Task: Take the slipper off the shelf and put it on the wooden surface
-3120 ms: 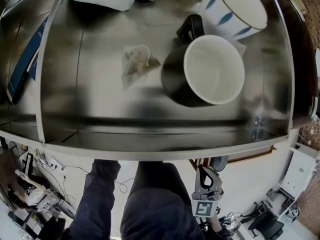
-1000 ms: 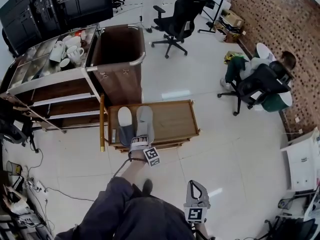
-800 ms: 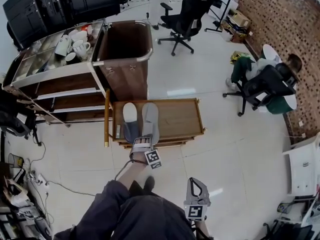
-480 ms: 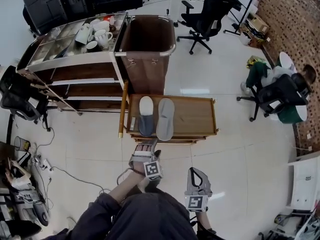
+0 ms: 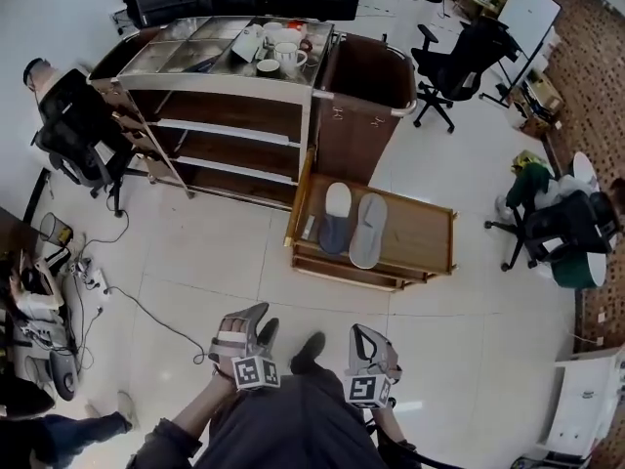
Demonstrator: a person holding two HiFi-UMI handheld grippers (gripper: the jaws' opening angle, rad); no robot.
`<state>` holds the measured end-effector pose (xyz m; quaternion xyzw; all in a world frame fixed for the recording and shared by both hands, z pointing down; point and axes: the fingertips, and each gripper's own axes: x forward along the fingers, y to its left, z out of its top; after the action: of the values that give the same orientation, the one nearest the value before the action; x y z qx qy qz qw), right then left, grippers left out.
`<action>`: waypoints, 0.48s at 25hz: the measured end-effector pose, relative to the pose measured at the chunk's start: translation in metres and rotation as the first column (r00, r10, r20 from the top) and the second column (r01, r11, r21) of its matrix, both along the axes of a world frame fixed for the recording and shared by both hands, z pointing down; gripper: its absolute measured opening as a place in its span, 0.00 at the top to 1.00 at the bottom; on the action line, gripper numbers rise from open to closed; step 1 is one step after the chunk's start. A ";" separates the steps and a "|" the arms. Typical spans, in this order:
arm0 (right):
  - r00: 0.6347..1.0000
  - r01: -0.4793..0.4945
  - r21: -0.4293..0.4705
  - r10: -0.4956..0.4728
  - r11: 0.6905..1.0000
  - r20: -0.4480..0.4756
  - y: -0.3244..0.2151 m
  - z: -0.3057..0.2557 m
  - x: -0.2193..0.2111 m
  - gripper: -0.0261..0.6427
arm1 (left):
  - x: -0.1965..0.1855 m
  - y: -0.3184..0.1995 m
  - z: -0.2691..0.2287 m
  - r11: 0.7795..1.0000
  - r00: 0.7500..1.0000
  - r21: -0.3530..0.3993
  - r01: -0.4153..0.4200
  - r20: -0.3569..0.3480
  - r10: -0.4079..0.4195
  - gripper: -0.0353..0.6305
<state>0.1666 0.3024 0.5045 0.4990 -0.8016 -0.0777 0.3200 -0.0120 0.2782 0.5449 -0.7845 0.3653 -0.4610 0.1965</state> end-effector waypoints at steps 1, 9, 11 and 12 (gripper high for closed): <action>1.000 0.000 0.006 0.000 1.000 -0.006 0.007 -0.001 -0.009 0.96 | -0.011 0.007 -0.004 1.000 1.000 0.004 0.004 -0.011 -0.004 0.58; 0.998 -0.038 0.020 0.038 0.999 -0.041 0.059 -0.013 -0.060 0.96 | -0.056 0.055 -0.029 0.998 0.990 0.036 -0.042 -0.134 0.046 0.64; 0.998 -0.049 0.026 0.050 0.998 -0.045 0.071 -0.015 -0.066 0.96 | -0.063 0.067 -0.028 0.998 0.990 0.043 -0.055 -0.131 0.060 0.65; 0.997 -0.054 0.028 0.055 0.998 -0.047 0.075 -0.015 -0.067 0.96 | -0.066 0.072 -0.027 0.998 0.990 0.039 -0.058 -0.129 0.063 0.65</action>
<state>0.0992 0.3779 0.4899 0.5231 -0.7787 -0.0914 0.3342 -0.0781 0.3502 0.5181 -0.8201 0.3614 -0.3960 0.2001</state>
